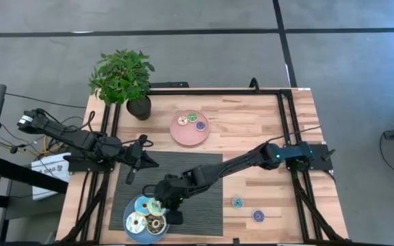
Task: Pick & Place donuts
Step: Put the small blue donut on the pink plate
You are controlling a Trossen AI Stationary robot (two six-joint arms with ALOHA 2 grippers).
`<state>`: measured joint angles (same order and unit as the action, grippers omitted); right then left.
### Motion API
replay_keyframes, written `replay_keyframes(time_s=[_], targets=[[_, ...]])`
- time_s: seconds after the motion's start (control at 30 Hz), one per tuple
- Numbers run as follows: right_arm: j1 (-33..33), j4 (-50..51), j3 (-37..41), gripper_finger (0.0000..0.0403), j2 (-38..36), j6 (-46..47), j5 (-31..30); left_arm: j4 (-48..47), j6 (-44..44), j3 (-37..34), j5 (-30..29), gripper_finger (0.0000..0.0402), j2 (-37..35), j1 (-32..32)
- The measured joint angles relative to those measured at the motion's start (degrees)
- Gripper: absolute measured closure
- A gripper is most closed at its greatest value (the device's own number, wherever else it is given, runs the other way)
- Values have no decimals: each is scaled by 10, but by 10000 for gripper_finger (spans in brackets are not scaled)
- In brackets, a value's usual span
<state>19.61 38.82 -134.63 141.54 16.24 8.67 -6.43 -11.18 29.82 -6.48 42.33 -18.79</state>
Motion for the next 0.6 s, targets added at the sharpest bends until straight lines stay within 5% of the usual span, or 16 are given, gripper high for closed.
replay_keyframes(time_s=[0.33, 0.47, 0.6], targets=[[9, 307, 7, 403, -93, -59, -123, 30, 2, 36, -57, 402, 20, -15], [13, 263, 116, 403, -172, -60, -138, 28, 39, 78, -85, 402, 64, -30], [24, 131, 333, 403, -287, -23, -140, 30, 43, 113, -109, 402, 115, -37]])
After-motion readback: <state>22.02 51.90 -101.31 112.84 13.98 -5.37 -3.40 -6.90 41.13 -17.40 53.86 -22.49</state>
